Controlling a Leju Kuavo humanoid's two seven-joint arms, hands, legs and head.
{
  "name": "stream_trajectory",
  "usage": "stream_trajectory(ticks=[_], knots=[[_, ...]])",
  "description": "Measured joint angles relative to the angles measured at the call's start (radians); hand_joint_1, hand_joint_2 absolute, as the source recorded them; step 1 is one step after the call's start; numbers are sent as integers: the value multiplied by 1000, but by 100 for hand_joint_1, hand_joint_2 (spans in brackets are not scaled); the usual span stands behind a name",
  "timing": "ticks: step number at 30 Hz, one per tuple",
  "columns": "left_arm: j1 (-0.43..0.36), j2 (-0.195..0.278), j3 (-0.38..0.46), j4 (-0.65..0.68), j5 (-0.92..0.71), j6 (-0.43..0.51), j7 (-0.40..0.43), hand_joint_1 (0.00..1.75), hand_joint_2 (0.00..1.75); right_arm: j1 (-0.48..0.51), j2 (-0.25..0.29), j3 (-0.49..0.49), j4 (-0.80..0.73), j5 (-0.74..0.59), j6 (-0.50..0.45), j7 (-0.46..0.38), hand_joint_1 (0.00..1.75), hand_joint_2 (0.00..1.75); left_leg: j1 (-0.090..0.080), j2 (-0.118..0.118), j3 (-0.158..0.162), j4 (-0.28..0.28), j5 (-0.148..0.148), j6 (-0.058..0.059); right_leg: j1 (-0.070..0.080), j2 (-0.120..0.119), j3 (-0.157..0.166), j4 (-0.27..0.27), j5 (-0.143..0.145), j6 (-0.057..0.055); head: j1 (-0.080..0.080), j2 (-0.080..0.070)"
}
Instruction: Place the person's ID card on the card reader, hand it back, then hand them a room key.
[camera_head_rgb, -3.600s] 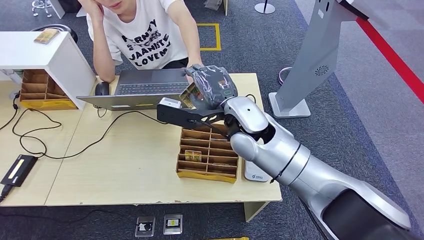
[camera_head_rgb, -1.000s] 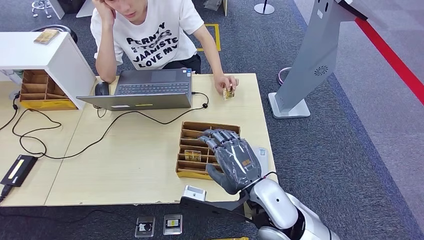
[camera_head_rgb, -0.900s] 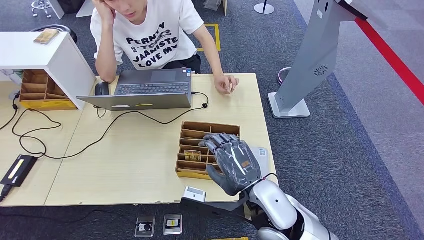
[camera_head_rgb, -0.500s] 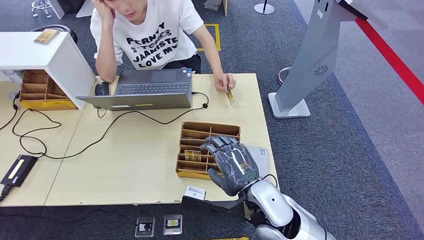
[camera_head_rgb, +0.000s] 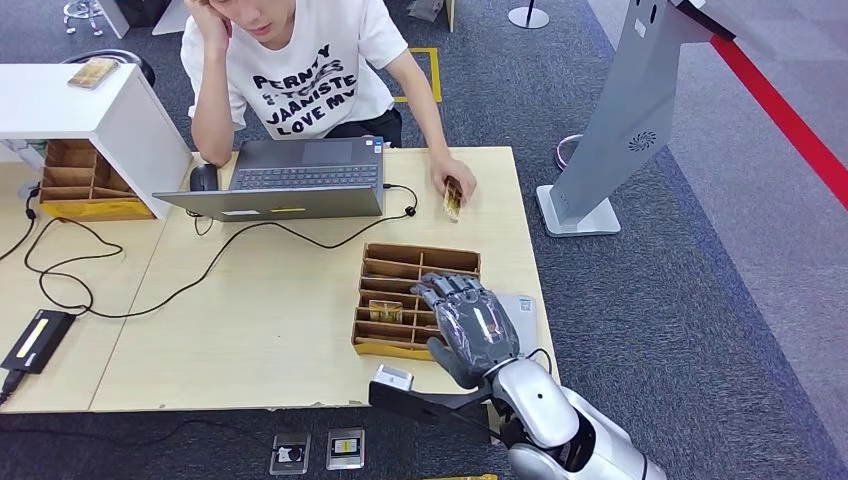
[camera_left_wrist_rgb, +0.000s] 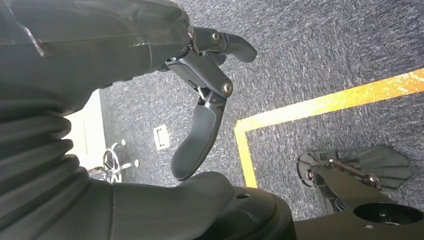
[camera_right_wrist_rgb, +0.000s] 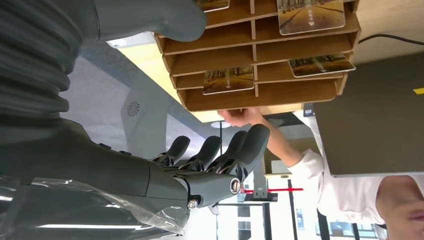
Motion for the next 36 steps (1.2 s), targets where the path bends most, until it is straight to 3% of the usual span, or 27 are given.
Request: stream_trajectory(ticks=[13,25,36], knots=[[0,0,0,0,-9,-2,0,0,175,7,0,-2,38,37,32,26,62,175,0,0,0,0,0,0,0,0,0,0,0,0,0,0],[0,1,0,0,-13,-3,-2,0,175,19,-8,-4,57,63,62,48,57,175,0,0,0,0,0,0,0,0,0,0,0,0,0,0],[0,1,0,0,-17,-3,-2,0,175,47,-16,-24,57,74,96,61,71,175,0,0,0,0,0,0,0,0,0,0,0,0,0,0]])
